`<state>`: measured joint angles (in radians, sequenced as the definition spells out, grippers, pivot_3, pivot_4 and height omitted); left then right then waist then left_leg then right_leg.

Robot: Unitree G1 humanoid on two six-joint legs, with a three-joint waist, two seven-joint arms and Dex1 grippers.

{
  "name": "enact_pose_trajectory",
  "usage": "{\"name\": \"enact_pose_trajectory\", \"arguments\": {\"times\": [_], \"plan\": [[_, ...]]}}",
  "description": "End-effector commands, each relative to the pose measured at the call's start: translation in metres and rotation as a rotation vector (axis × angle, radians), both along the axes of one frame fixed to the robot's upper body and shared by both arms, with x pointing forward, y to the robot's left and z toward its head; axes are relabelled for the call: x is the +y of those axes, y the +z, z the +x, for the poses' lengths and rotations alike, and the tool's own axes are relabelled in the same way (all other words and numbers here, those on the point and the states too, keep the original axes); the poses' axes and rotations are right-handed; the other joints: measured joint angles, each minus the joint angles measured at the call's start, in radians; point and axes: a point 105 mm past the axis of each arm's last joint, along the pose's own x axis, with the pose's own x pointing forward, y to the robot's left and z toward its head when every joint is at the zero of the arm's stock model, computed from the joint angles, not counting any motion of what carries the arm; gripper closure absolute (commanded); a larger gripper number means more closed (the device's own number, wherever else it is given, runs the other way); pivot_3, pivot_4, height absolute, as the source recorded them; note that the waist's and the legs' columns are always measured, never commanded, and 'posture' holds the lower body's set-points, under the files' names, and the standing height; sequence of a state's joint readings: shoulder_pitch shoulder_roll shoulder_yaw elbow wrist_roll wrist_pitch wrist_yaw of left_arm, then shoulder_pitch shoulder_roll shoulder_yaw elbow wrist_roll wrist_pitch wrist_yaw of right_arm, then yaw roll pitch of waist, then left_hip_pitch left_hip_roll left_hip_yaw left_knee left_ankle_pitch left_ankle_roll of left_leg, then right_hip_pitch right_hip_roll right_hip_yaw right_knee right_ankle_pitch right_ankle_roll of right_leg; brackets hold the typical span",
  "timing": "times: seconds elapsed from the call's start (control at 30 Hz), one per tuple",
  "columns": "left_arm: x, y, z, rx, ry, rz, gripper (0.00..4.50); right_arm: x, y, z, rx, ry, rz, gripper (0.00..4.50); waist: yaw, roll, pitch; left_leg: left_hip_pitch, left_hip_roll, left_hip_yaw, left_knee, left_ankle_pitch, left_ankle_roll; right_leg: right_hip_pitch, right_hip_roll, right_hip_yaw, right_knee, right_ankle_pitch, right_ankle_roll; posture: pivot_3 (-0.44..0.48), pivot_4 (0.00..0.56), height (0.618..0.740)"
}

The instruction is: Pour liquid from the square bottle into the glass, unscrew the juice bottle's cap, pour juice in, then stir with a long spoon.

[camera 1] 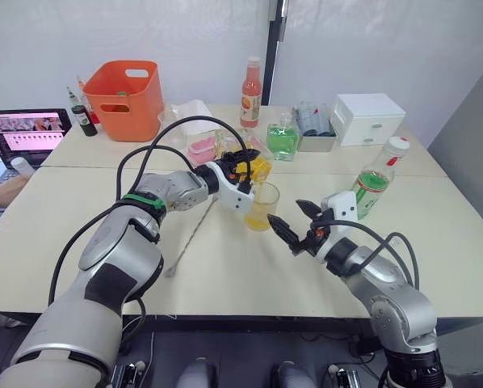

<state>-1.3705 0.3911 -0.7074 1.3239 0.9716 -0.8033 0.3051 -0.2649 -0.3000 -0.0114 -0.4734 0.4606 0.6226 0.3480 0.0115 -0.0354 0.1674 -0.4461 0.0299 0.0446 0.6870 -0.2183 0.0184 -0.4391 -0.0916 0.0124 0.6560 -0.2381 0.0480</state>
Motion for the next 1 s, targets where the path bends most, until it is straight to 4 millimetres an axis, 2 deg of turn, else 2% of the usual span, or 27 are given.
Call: {"name": "enact_pose_trajectory", "arguments": {"times": [0.03, 0.3, 0.53, 0.67, 0.9, 1.0], "plan": [[-0.010, 0.052, -0.001, -0.066, -0.020, -0.175, 1.69, 0.003, 0.014, -0.006, -0.051, 0.019, 0.023, 0.00, 0.000, 0.000, 0.000, 0.000, 0.000, 0.000, 0.000, 0.000, 0.000, 0.000, 0.000, 0.000, 0.000, 0.000, 0.000, 0.000, 0.150, 0.715], [-0.006, 0.050, 0.001, 0.154, -0.010, -0.323, 1.69, 0.002, 0.011, -0.005, -0.047, 0.017, 0.020, 0.00, -0.001, 0.000, 0.000, 0.000, 0.000, 0.000, 0.001, 0.000, 0.000, 0.000, 0.000, 0.000, 0.000, 0.000, 0.000, 0.000, 0.150, 0.715], [0.013, 0.058, 0.004, 0.426, -0.012, -0.549, 1.69, -0.001, 0.012, -0.002, -0.054, 0.021, 0.010, 0.00, -0.005, 0.000, 0.000, 0.000, 0.000, 0.000, 0.002, 0.000, 0.000, 0.000, 0.000, 0.000, 0.001, 0.000, 0.000, 0.000, 0.150, 0.715], [0.039, 0.066, 0.007, 0.574, -0.012, -0.696, 1.69, -0.002, 0.012, -0.001, -0.058, 0.032, 0.000, 0.00, -0.010, 0.000, 0.000, 0.000, 0.000, -0.001, 0.003, 0.000, 0.000, 0.000, 0.000, 0.000, 0.001, 0.000, 0.000, 0.000, 0.150, 0.715], [0.107, 0.093, 0.009, 0.686, 0.069, -1.027, 1.69, -0.005, 0.015, 0.001, -0.063, 0.071, -0.021, 0.00, -0.026, 0.000, 0.000, -0.001, 0.001, -0.003, 0.006, 0.000, 0.001, 0.000, 0.001, 0.000, 0.004, 0.000, 0.000, 0.000, 0.150, 0.715], [0.134, 0.090, 0.004, 0.735, 0.162, -1.146, 1.69, -0.009, 0.019, 0.002, -0.066, 0.084, -0.036, 0.00, -0.027, 0.000, 0.000, -0.001, 0.001, -0.004, 0.007, 0.000, 0.001, 0.000, 0.001, 0.000, 0.006, 0.000, 0.000, 0.000, 0.150, 0.715]]}}
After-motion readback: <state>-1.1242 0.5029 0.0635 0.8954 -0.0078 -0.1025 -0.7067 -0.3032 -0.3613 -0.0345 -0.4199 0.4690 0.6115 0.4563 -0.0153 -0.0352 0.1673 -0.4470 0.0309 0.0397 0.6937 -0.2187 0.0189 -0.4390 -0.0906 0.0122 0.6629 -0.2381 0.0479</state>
